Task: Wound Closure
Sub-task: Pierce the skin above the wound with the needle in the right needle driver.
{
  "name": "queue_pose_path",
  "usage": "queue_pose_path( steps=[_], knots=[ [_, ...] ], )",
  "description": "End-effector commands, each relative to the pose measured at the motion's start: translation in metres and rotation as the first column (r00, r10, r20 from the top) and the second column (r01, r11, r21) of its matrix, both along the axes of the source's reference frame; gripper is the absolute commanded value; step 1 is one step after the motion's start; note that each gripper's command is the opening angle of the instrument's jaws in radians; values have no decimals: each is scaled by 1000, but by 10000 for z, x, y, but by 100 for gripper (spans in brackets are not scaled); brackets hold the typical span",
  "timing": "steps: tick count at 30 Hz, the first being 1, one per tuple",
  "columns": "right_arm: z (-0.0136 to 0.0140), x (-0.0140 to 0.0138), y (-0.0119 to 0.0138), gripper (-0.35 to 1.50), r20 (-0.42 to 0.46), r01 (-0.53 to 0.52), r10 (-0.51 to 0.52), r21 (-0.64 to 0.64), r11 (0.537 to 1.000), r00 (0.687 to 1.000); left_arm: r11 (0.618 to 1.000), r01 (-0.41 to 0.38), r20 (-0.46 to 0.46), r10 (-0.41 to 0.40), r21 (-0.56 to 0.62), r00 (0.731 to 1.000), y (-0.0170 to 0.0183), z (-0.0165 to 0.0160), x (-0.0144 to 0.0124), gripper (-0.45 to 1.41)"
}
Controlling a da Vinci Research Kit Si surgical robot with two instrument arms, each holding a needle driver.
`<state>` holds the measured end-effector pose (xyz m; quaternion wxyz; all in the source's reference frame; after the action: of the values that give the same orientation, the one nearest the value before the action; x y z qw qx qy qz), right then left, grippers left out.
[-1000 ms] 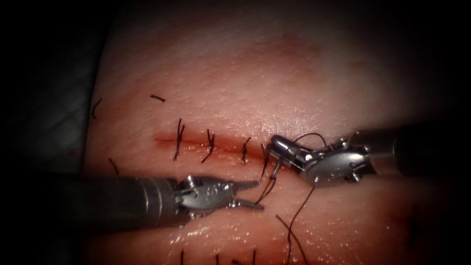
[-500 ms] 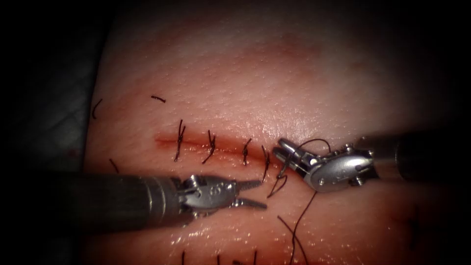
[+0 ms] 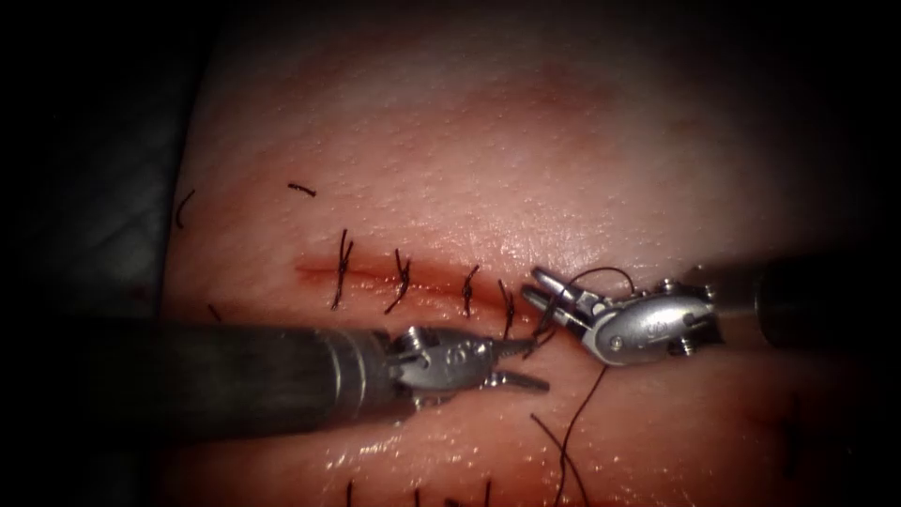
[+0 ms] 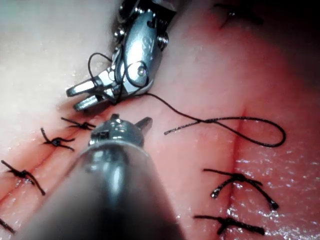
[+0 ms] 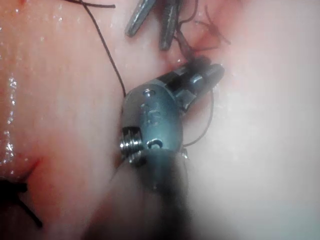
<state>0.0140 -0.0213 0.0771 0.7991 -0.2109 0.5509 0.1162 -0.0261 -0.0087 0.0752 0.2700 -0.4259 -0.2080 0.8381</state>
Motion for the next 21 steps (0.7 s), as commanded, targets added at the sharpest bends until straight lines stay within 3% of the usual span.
queue_pose_path(
  steps=[1, 6, 10, 14, 21],
  knots=[
    [-10, 3, 10, -35, -28, -4, 5, 6, 1000, 1000, 1000, 2, 2, -2, -2, 1000, 0, 12, -10, 12],
    [-39, 2, 38, -35, -103, 0, 6, 56, 998, 995, 1000, 0, 3, 0, -18, 1000, 5, 32, -11, 12],
    [-52, 0, 56, -35, -138, 5, 7, 86, 996, 990, 1000, 2, -48, -2, -13, 999, 4, 50, -5, 12],
    [-52, 1, 66, -35, -184, 23, 2, 138, 990, 983, 1000, -26, -96, 26, 0, 995, -8, 64, -3, 14],
    [-41, 2, 81, -35, -243, 20, 48, 272, 962, 969, 999, -51, -125, 51, 3, 991, -31, 54, -4, 14]
  ],
)
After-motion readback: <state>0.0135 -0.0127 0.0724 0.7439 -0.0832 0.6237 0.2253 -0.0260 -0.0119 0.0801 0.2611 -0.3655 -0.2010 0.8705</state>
